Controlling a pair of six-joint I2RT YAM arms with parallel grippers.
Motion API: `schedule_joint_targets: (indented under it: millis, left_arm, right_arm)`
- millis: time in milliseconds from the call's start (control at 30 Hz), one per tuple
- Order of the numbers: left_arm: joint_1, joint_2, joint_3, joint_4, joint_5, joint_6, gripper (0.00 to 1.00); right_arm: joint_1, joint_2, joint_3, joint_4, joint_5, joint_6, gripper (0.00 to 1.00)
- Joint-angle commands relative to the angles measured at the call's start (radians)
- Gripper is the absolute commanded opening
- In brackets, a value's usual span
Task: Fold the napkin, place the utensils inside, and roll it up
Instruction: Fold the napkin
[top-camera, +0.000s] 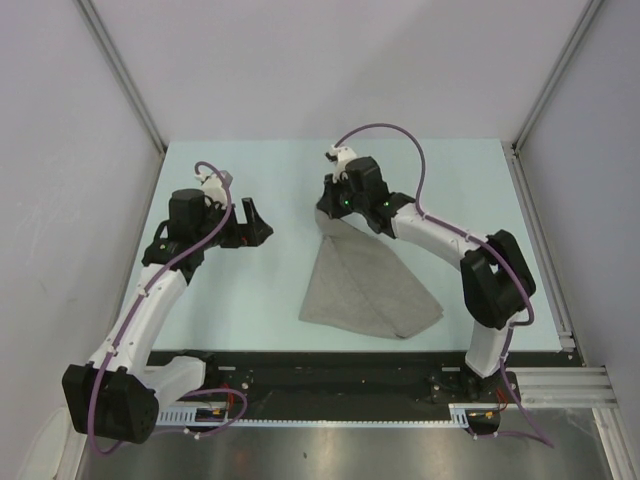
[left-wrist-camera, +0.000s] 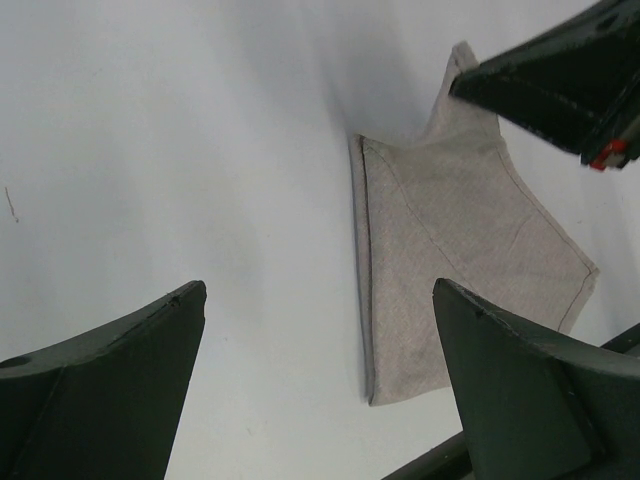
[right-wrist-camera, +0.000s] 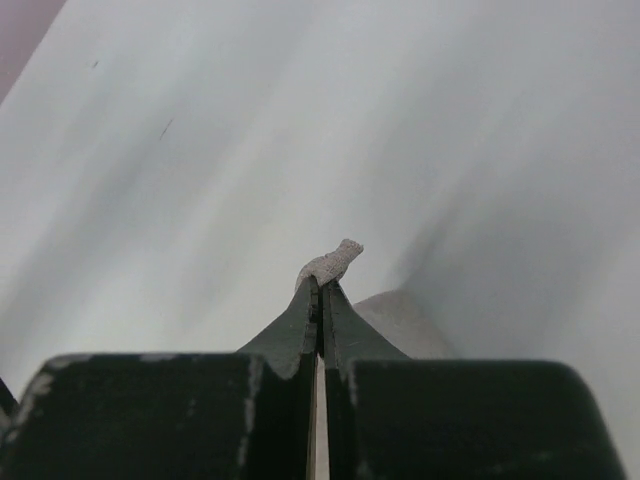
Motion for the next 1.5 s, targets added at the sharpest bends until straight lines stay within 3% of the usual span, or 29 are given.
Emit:
schedule_joint_targets:
  millis: [0, 200, 533, 733, 1467]
  left_arm:
    - [0.013, 0.000, -0.008, 0.035, 0.030, 0.002, 1.00]
    - [0.017, 0.002, -0.013, 0.041, 0.050, -0.006, 1.00]
    - [0.028, -0.006, -0.019, 0.047, 0.069, -0.012, 1.00]
    - [0.030, -0.009, -0.023, 0.049, 0.079, -0.013, 1.00]
    - [0.033, -0.013, -0.031, 0.050, 0.091, -0.013, 1.00]
  right_arm:
    - [0.057, -0.089, -0.108, -0.012, 0.110, 0.010, 0.00]
    - [0.161, -0.176, -0.249, -0.043, 0.225, 0.059, 0.00]
    - [0.275, -0.259, -0.423, 0.031, 0.262, 0.200, 0.00]
    - [0.301, -0.212, -0.441, 0.094, 0.246, 0.260, 0.00]
    - [0.396, -0.149, -0.448, 0.054, 0.229, 0.303, 0.00]
